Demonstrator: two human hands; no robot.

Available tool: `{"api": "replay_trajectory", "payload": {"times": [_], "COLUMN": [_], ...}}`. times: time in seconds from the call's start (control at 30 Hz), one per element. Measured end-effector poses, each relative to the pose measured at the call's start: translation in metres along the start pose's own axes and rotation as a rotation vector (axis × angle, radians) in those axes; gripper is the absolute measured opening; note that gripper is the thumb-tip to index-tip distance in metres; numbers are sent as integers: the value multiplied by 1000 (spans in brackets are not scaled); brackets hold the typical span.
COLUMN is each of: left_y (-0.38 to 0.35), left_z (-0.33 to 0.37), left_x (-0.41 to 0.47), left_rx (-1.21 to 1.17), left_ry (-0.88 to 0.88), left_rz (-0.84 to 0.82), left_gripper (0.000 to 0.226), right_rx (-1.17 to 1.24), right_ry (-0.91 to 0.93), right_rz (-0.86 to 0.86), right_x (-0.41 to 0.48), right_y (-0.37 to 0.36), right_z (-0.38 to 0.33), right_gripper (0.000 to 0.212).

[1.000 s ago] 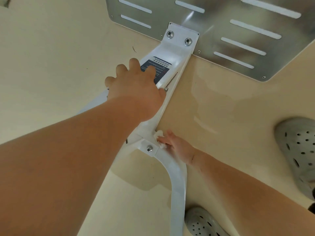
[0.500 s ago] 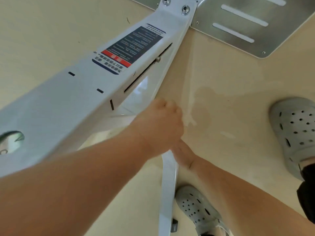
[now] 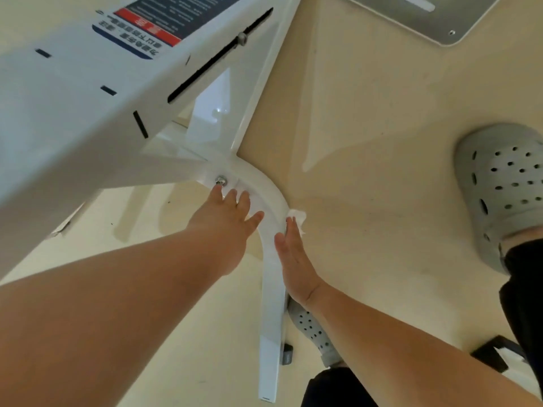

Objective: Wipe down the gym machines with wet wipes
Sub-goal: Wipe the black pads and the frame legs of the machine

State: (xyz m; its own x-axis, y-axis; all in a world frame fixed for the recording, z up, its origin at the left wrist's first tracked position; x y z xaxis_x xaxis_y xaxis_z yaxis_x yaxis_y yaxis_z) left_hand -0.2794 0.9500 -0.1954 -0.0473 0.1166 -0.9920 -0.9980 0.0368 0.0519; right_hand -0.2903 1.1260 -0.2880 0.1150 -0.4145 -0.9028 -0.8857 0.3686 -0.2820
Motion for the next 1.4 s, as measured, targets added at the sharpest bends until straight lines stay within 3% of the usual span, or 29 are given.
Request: {"api": "replay_trajectory", "payload": {"times": [0.13,0.27,0.4,0.47,0.53,0.57,0.67,0.73,1.07,1.4], "left_y": [1,14,47,68,88,98,124,140,172,117], "left_z": [5,2,-6,-8,-9,-10,-13,-13,28,105], "left_x": [6,1,-25,-42,-67,-81,-125,-158,-354,-515], "left_rx": [-44,-63,-125,-210,-314,-383,-650,-841,-1500,-1979], "left_ry": [12,-4,0,13,11,8,40,74,182,414], "left_rz": [-50,-57,54,102,175,203,295,391,683,979], "left_gripper": [87,76,51,42,40,41,43,39,45,34], "right_rx": [68,161,202,250,257,239,229,236,49,-307], "right_ry": [6,-232,-363,-319,-229,-208,-199,-165,-51,-81], "right_rz": [101,182,203,117,35,7,-33,-28,-13,-93], "right_x": [-10,-16,-34,-46,-64,-78,-119,-152,-333,-448], "right_y": [-19,-15,23,50,73,84,112,128,157,112], "right_z": [3,7,-21,-47,-85,-107,-170,-210,-354,-418], "right_gripper": [84,74,38,44,70,67,26,19,30,30]}}
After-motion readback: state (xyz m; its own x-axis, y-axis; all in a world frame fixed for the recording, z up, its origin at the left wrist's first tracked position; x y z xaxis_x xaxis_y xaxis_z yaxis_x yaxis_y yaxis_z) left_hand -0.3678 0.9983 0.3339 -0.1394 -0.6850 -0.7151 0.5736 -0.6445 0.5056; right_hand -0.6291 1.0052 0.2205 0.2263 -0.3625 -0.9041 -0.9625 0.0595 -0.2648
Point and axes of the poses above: each hand's wrist, its own x-axis towards the middle knuckle, its own y-axis out of the back of the hand, z = x × y, the point moved 1 cm from there along x, towards the middle knuckle, and after that the axes turned 9 degrees about -y, right-handed, at the moved point
